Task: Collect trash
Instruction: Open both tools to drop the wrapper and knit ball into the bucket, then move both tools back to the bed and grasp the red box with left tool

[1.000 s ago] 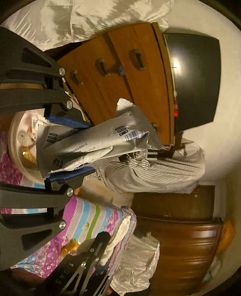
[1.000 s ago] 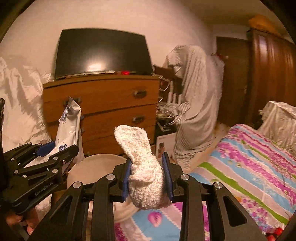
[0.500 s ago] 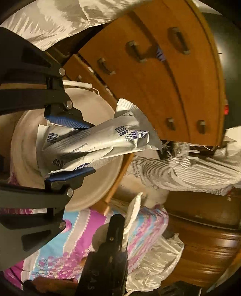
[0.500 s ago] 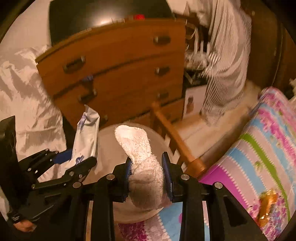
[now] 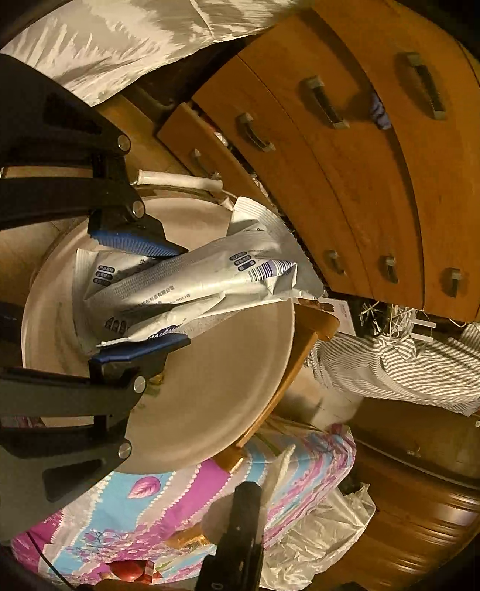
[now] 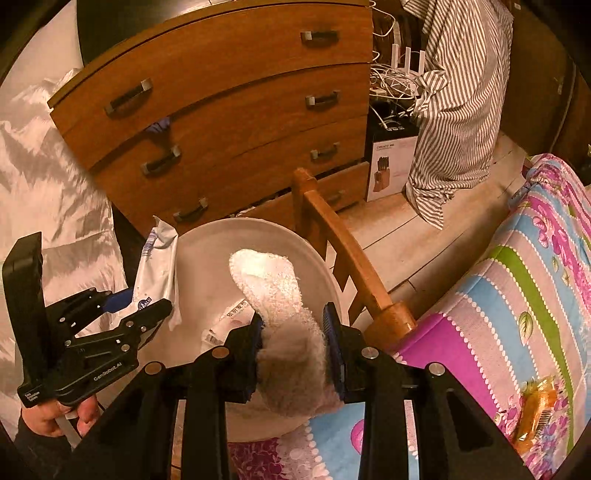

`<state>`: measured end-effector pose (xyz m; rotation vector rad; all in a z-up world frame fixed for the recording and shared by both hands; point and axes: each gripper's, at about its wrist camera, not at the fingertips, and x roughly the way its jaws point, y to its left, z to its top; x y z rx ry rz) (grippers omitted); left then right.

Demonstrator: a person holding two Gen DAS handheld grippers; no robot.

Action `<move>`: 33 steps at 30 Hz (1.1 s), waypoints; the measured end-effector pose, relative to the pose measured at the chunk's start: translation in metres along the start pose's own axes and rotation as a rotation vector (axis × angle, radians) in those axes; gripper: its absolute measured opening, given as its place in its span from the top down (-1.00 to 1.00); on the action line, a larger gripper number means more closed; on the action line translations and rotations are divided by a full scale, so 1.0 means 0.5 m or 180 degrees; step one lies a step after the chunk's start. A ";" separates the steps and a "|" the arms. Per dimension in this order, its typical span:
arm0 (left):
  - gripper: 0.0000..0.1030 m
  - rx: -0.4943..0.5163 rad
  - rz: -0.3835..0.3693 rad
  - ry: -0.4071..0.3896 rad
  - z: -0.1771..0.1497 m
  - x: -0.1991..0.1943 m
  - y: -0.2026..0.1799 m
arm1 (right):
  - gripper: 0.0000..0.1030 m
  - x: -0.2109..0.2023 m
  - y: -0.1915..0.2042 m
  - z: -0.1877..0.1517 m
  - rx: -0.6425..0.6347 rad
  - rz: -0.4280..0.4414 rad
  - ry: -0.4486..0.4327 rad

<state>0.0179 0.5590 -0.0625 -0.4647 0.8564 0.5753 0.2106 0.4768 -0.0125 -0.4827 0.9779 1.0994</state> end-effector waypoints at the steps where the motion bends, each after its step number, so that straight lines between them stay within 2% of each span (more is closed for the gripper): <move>1: 0.23 -0.0005 -0.0007 0.0006 -0.001 0.001 0.001 | 0.37 -0.002 0.000 -0.001 -0.0005 -0.0006 -0.0002; 14: 0.17 0.0008 0.0001 -0.0012 0.002 0.004 -0.001 | 0.36 -0.008 -0.001 -0.001 0.0001 -0.0014 -0.0032; 16: 0.11 0.0041 0.0037 -0.0020 0.002 0.003 -0.003 | 0.24 -0.009 -0.001 -0.001 0.0012 -0.0020 -0.0057; 18: -0.12 0.0048 0.0071 -0.0037 0.002 0.001 0.000 | -0.13 -0.012 -0.007 -0.001 0.0066 0.0021 -0.0092; 20: -0.18 0.0028 0.0114 -0.0083 0.004 -0.005 0.005 | -0.13 -0.015 -0.008 -0.001 0.0084 0.0018 -0.0124; 28: -0.18 -0.0007 0.0143 -0.0136 0.007 -0.020 0.011 | -0.13 -0.031 -0.020 -0.008 0.0126 0.0055 -0.0162; 33: -0.18 0.0033 0.0110 -0.0159 0.006 -0.033 -0.007 | -0.13 -0.066 -0.028 -0.031 0.0165 0.0099 -0.0277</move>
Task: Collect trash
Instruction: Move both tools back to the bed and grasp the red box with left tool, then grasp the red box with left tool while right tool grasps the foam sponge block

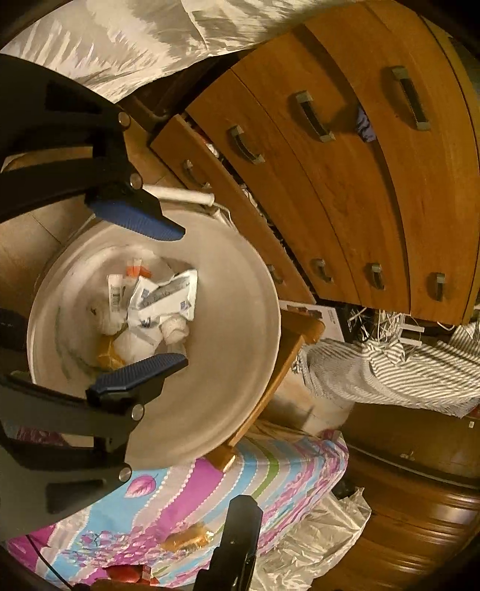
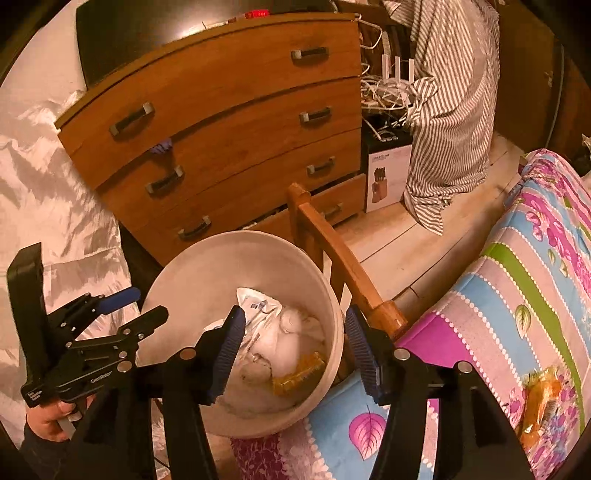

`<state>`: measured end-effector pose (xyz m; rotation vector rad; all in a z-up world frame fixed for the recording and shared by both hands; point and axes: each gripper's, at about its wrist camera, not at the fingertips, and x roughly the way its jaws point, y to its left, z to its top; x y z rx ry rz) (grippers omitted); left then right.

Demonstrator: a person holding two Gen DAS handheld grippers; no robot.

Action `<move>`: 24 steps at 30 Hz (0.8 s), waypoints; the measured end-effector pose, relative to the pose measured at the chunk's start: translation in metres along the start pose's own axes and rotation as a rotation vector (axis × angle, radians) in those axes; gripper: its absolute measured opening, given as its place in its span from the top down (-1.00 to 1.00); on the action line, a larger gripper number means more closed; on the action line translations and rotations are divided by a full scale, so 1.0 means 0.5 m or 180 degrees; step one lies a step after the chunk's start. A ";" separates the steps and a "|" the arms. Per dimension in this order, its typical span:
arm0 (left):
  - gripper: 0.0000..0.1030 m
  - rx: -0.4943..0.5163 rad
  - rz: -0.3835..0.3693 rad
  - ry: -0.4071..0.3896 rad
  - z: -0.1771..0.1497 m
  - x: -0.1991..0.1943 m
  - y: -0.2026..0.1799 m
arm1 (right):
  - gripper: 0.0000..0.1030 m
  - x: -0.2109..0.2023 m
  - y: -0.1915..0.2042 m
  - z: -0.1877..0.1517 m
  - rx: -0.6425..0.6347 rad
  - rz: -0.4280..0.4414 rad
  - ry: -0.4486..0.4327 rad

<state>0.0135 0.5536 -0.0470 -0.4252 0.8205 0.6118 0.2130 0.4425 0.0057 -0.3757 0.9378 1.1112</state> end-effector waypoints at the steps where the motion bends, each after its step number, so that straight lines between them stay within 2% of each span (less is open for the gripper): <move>1: -0.18 0.0009 -0.0014 -0.0001 -0.001 -0.002 -0.005 | -0.13 -0.009 -0.003 -0.008 0.0013 0.0014 -0.0034; 6: -0.18 0.0087 -0.0103 -0.0009 -0.014 -0.011 -0.048 | -0.13 -0.099 -0.051 -0.092 0.0138 -0.0022 -0.0328; 11: -0.18 0.0331 -0.0281 0.0040 -0.040 -0.009 -0.160 | -0.16 -0.211 -0.131 -0.225 0.0254 -0.0240 -0.0617; 15: -0.18 0.0613 -0.0514 0.0124 -0.075 0.002 -0.279 | -0.26 -0.297 -0.227 -0.368 0.0466 -0.0401 -0.0748; 20: -0.18 0.1034 -0.0820 0.0233 -0.134 0.011 -0.457 | -0.27 -0.411 -0.380 -0.586 0.0946 -0.0668 -0.0816; 24: -0.18 0.1430 -0.1121 0.0347 -0.196 0.010 -0.631 | -0.27 -0.489 -0.488 -0.764 0.1375 -0.0893 -0.0841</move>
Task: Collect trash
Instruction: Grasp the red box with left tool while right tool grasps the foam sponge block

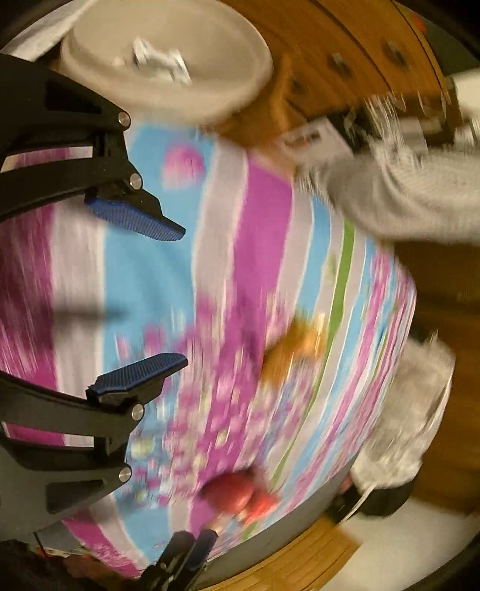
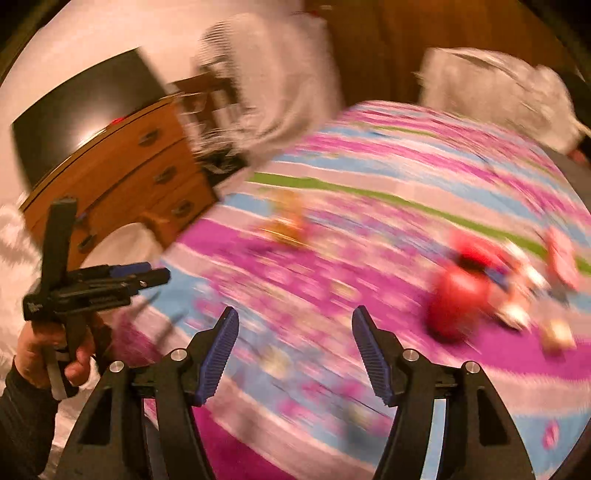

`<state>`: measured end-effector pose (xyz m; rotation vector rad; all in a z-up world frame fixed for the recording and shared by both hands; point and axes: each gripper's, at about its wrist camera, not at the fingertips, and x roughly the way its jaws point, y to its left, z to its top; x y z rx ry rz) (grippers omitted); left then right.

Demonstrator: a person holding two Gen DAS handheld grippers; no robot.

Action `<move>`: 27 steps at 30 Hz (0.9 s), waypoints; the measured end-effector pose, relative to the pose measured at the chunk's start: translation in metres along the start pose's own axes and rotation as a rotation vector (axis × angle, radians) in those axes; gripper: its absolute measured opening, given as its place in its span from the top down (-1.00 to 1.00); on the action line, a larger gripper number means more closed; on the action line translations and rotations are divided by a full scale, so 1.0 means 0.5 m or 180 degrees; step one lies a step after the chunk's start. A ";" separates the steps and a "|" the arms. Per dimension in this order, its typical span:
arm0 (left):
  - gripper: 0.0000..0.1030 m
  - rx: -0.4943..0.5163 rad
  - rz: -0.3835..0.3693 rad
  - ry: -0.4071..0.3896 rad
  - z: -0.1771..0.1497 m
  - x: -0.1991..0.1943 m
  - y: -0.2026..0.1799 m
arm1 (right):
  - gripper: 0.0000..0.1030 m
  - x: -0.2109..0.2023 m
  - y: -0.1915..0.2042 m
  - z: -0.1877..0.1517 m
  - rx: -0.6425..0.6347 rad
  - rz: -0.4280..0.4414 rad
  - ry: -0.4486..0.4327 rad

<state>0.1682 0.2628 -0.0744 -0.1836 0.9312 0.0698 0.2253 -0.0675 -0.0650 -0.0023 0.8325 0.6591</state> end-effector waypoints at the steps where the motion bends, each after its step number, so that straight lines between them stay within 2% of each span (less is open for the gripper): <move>1: -0.18 0.0073 -0.0047 0.0025 0.003 0.012 -0.036 | -0.27 -0.022 -0.055 -0.024 0.0115 -0.0091 0.0000; 5: -0.18 0.0365 -0.0288 0.0087 0.034 0.046 -0.186 | -0.27 -0.076 -0.196 -0.084 0.0423 -0.0263 -0.0050; 7: -0.26 0.0509 -0.0357 0.0073 0.056 0.060 -0.261 | -0.27 -0.105 -0.257 -0.108 0.0569 -0.0291 -0.0122; 13: -0.29 0.0987 -0.0634 0.0081 0.135 0.111 -0.492 | -0.30 -0.140 -0.345 -0.146 0.0800 -0.0227 -0.0247; 14: -0.29 0.1042 -0.0753 0.0118 0.143 0.117 -0.515 | -0.30 -0.140 -0.342 -0.148 0.0821 -0.0224 -0.0251; 16: -0.29 0.1135 -0.1144 0.0305 0.157 0.135 -0.569 | -0.30 -0.136 -0.365 -0.154 0.0872 -0.0211 -0.0251; 17: -0.29 0.1190 -0.1231 0.0401 0.164 0.151 -0.596 | -0.30 -0.135 -0.365 -0.152 0.0890 -0.0211 -0.0252; 19: -0.29 0.1231 -0.1145 0.0520 0.175 0.184 -0.618 | -0.30 -0.134 -0.379 -0.153 0.0935 -0.0201 -0.0264; 22: -0.29 0.1093 -0.0960 0.0647 0.204 0.233 -0.601 | -0.30 -0.134 -0.385 -0.150 0.0944 -0.0164 -0.0296; 25: -0.29 0.0949 -0.0458 0.0591 0.241 0.265 -0.534 | -0.32 -0.134 -0.387 -0.143 0.0944 -0.0130 -0.0315; 26: -0.29 0.0781 -0.0302 0.0567 0.259 0.278 -0.484 | -0.33 -0.134 -0.388 -0.141 0.0951 -0.0120 -0.0330; 27: -0.29 0.0634 -0.0247 0.0557 0.271 0.283 -0.450 | -0.35 -0.136 -0.388 -0.140 0.0951 -0.0109 -0.0351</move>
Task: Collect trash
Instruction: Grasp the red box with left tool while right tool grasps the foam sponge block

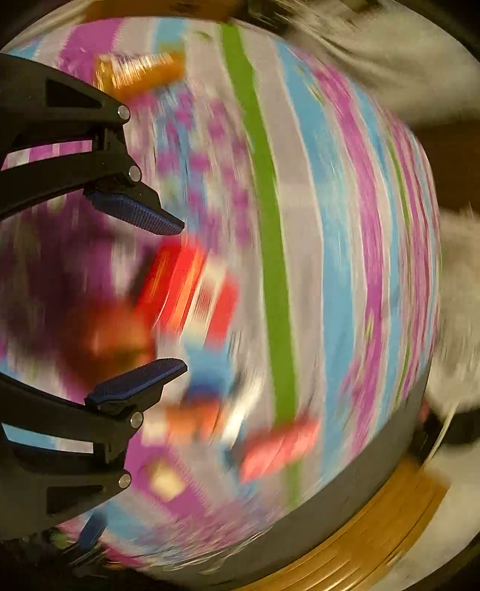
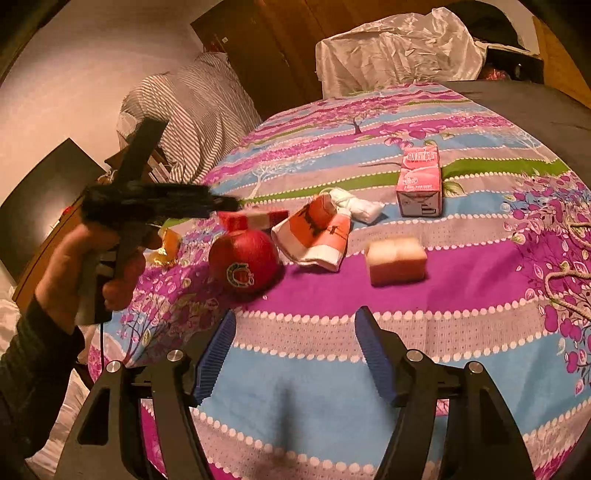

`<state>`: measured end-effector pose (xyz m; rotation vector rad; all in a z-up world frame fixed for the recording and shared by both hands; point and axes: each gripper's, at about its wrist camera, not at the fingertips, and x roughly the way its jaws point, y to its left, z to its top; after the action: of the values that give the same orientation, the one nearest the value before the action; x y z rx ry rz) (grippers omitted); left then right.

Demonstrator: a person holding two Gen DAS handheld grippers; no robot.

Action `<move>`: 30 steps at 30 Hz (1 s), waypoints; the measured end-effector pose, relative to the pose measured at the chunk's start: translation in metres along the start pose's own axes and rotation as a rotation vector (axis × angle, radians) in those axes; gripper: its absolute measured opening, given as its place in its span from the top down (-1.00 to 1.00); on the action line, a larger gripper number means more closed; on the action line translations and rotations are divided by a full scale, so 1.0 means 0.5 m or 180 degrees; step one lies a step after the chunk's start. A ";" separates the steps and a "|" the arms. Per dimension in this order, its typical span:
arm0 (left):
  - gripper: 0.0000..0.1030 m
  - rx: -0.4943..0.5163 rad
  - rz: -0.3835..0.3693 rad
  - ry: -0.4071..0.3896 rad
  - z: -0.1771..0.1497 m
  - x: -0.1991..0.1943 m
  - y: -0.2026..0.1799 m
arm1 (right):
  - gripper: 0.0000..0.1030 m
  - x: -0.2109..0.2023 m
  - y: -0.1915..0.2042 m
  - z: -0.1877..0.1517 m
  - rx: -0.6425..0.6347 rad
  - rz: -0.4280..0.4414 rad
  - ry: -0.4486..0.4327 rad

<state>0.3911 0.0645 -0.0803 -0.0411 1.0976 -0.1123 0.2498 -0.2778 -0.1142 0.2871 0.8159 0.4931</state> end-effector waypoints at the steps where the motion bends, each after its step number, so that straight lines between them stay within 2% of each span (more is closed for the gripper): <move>1: -0.29 -0.0166 0.0046 -0.0040 0.006 -0.005 0.046 | -0.36 -0.002 0.000 0.002 -0.0001 0.0014 -0.0019; 3: -0.29 -0.0351 0.0171 -0.0155 0.012 -0.026 0.118 | -0.39 -0.004 -0.001 0.005 -0.0007 0.0038 -0.0052; 4: -0.29 -0.0316 0.0222 -0.0209 0.014 -0.036 0.133 | -0.39 -0.003 -0.003 0.006 -0.0005 0.0049 -0.0053; 6: -0.29 0.0037 0.0256 -0.0208 0.022 -0.050 0.129 | -0.40 0.002 -0.007 0.006 0.0005 0.0060 -0.0039; 8: -0.29 0.0267 0.0230 -0.0047 0.036 -0.045 0.113 | -0.41 0.008 -0.015 0.003 0.0038 0.0077 -0.0012; 11: -0.36 0.0351 0.0013 0.0200 0.060 -0.009 0.082 | -0.41 0.018 -0.025 -0.002 0.0088 0.0081 0.0033; 13: -0.39 0.0561 -0.0126 0.0439 0.071 0.032 0.031 | -0.43 0.025 -0.032 -0.004 0.0108 0.0069 0.0046; 15: -0.50 0.0802 -0.0133 0.0597 0.067 0.068 -0.021 | -0.47 0.030 -0.040 -0.005 0.0132 0.0047 0.0061; 17: -0.50 0.1001 -0.0051 0.0748 0.062 0.110 -0.070 | -0.47 0.035 -0.045 -0.008 0.0149 0.0038 0.0069; 21: -0.50 0.1204 0.0087 0.0935 0.063 0.151 -0.101 | -0.47 0.043 -0.054 -0.013 0.0177 0.0050 0.0096; 24: -0.50 0.1307 0.0339 0.0987 0.062 0.172 -0.105 | -0.47 0.056 -0.056 -0.015 0.0175 0.0082 0.0137; 27: -0.54 0.1293 0.0317 0.1067 0.059 0.191 -0.096 | -0.47 0.066 -0.055 -0.016 0.0170 0.0110 0.0151; 30: -0.49 0.1227 0.0377 0.0995 0.063 0.190 -0.072 | -0.48 0.068 -0.057 -0.017 0.0150 0.0099 0.0151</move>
<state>0.4594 0.0175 -0.1470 0.3981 1.3702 -0.2274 0.2722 -0.2836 -0.1531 0.3329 0.8712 0.5120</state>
